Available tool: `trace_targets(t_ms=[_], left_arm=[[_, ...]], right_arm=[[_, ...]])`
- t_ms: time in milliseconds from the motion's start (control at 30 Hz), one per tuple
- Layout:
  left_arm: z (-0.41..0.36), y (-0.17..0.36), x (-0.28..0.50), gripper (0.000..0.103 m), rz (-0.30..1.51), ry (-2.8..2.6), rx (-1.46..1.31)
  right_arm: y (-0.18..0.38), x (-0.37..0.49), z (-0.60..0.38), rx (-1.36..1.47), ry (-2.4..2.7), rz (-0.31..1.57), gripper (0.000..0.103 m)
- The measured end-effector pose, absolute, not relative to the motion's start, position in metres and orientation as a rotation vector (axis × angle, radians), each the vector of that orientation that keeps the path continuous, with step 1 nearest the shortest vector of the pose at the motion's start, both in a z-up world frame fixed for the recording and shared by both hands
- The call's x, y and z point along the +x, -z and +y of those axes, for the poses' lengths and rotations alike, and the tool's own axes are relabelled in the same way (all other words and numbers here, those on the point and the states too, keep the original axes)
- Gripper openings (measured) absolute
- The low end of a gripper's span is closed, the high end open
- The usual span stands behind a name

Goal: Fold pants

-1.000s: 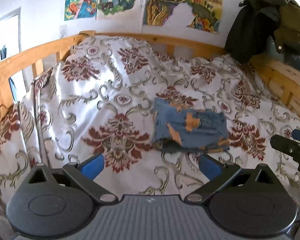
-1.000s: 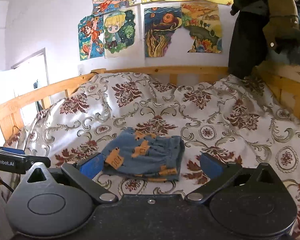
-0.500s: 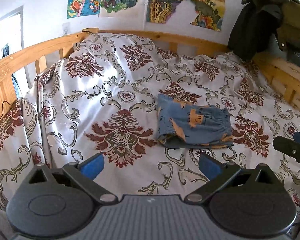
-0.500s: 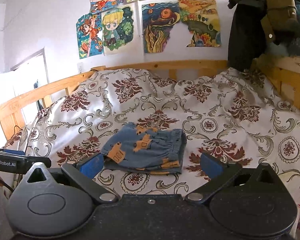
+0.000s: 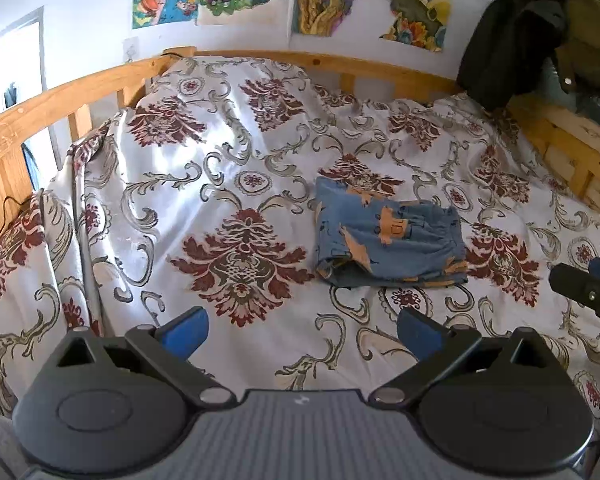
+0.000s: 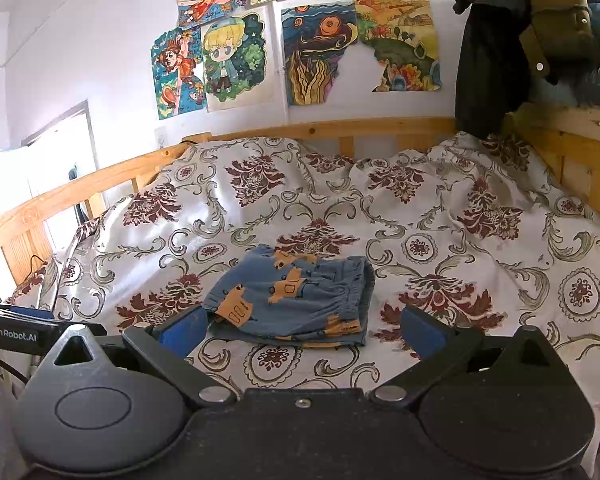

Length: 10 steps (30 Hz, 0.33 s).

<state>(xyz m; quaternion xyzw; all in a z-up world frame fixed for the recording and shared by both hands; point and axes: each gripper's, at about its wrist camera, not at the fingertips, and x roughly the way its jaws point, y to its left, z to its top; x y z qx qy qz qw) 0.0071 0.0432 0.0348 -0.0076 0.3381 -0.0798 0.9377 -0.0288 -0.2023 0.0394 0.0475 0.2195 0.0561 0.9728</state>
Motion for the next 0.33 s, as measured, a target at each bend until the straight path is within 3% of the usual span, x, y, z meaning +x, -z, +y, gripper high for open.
trace_targets(t_ms=[333], left_arm=[[0.043, -0.036, 0.006, 0.103, 0.676, 0.183, -0.02]], right_arm=[[-0.037, -0.032, -0.19, 0.103, -0.12, 0.451, 0.102]])
